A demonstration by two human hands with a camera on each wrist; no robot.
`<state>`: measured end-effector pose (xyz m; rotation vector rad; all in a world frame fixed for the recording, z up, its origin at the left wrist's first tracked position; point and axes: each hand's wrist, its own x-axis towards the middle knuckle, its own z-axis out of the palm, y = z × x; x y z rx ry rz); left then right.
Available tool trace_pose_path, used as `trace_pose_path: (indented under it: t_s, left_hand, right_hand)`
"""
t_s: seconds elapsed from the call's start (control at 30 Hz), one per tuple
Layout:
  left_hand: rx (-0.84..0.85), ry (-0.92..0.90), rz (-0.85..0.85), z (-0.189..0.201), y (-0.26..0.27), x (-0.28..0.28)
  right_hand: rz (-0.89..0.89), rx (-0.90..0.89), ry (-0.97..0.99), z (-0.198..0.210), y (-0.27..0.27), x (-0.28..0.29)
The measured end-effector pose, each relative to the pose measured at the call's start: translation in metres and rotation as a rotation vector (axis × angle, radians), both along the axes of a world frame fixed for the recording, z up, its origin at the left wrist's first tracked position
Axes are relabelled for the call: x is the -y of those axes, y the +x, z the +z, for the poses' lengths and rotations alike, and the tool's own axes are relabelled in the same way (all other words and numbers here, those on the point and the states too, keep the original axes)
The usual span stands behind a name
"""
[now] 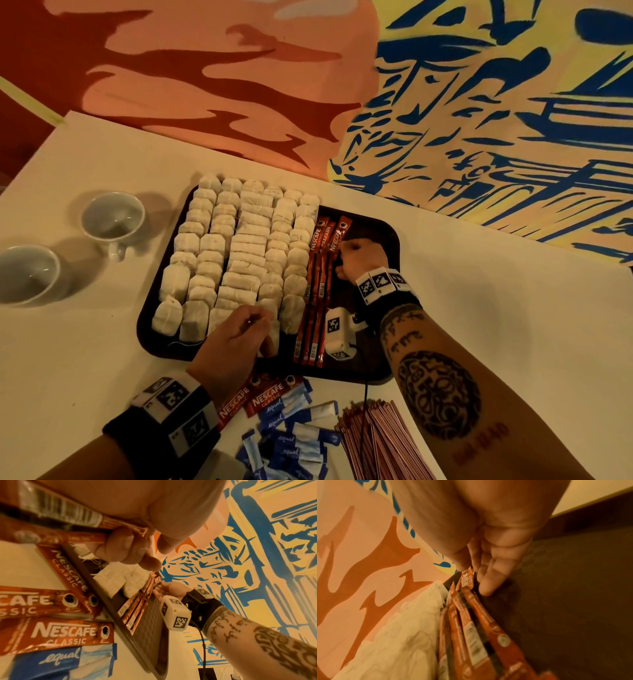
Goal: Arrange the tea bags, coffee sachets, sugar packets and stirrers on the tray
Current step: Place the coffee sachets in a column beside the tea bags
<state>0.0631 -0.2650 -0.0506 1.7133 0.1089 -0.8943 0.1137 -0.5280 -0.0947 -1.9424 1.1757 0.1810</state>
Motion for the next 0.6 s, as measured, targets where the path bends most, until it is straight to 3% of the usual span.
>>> trace_pose_path:
  t_s: [0.17,0.6]
  left_hand:
    - [-0.028,0.004,0.003,0.002,0.001,-0.002]
    - [-0.098,-0.045,0.072,0.009,0.006,-0.005]
  right_hand:
    - [0.131,-0.064,-0.061,-0.010,0.018,0.003]
    - [0.092,-0.042,-0.084,-0.020,0.030,0.011]
